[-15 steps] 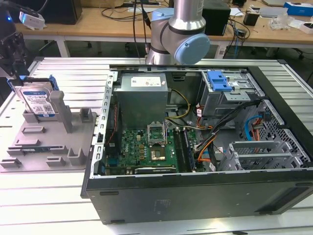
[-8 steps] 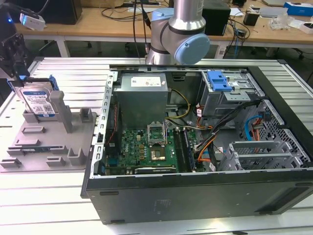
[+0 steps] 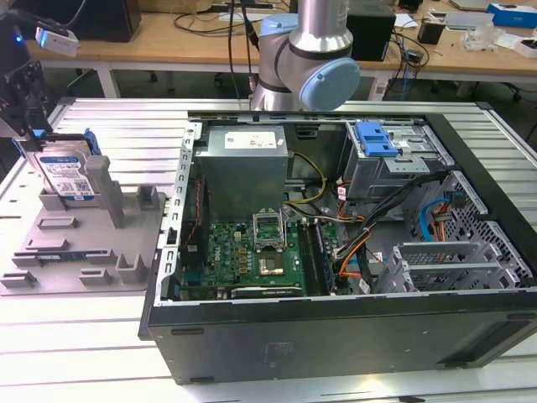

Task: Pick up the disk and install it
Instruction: 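Reach for the disk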

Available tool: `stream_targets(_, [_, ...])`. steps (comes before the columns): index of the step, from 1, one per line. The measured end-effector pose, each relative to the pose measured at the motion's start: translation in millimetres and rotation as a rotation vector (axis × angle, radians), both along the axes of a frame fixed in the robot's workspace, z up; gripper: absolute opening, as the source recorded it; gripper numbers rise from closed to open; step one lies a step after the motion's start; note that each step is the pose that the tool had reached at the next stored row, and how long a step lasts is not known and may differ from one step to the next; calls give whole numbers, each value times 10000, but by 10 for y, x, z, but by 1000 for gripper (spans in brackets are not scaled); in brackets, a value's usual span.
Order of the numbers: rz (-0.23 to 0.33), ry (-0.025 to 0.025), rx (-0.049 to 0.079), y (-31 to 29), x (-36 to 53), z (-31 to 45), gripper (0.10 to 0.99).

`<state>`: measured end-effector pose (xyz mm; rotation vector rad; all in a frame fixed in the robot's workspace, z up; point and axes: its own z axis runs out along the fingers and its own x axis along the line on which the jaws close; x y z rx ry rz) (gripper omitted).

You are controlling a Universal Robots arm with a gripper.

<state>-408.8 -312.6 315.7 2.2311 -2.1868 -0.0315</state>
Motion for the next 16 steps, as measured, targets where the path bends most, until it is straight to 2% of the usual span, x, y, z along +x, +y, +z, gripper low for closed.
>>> stream_targets(16, [-15,-1,-1,-25,0,-72,498])
